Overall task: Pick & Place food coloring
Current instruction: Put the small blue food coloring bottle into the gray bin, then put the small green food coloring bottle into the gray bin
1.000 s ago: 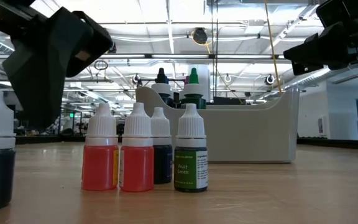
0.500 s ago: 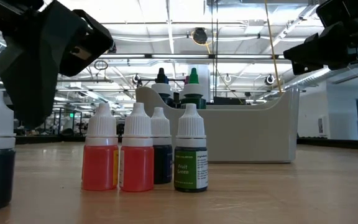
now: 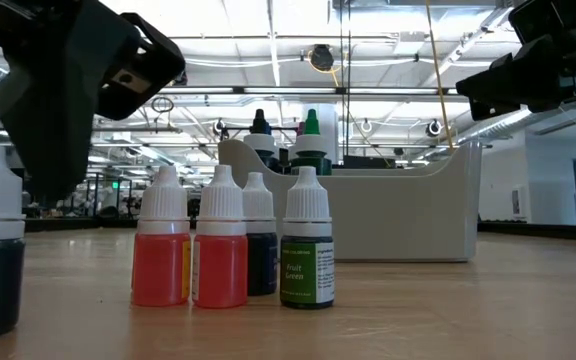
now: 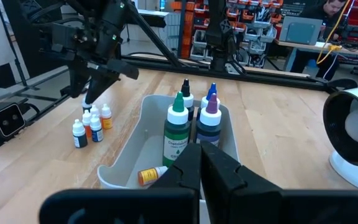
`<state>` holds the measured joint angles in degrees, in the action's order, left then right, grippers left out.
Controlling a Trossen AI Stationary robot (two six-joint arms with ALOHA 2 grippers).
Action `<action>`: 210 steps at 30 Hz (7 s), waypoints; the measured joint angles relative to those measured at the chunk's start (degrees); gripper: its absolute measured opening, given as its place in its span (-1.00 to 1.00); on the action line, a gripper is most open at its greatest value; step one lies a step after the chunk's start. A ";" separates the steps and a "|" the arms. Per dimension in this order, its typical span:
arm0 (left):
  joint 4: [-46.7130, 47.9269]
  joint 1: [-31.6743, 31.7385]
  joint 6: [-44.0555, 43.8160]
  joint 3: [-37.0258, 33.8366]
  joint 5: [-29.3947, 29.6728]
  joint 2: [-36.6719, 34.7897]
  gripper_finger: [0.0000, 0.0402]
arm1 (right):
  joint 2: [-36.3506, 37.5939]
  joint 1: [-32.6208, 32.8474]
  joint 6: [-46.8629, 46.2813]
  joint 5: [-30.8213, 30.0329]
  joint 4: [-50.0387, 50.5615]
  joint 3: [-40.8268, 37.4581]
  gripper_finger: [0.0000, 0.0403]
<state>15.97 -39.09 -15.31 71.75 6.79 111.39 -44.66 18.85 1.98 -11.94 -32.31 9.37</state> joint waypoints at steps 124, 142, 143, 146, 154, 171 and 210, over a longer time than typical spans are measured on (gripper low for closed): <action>21.21 31.56 30.06 40.44 -4.05 18.60 -0.69 | -0.02 -0.01 -1.00 0.04 2.64 -0.04 -1.00; 14.28 33.50 30.18 34.55 -4.17 19.91 -0.69 | -0.02 -0.02 -0.66 0.04 2.52 -0.04 -1.00; 14.32 33.68 30.03 34.19 -4.17 19.91 -0.69 | -0.02 -0.01 -0.66 0.04 2.52 -0.04 -1.00; 14.36 34.00 29.60 34.10 -4.08 20.01 -0.69 | -0.02 0.00 -0.66 0.04 2.44 -0.04 -1.00; 14.08 34.60 28.28 34.12 -4.23 19.89 -0.68 | -0.02 -0.01 -0.66 0.04 2.36 -0.04 -1.00; 22.07 33.30 29.85 39.96 -3.76 16.03 0.15 | -0.03 -0.01 -0.66 0.04 2.60 -0.04 -1.00; -17.89 25.00 16.88 -55.45 -4.18 -82.33 -0.98 | -0.02 0.00 -0.86 0.03 1.97 -0.04 -1.00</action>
<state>-1.92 -14.09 1.58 16.29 2.61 29.07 -44.69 18.85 1.12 -11.92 -30.34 9.32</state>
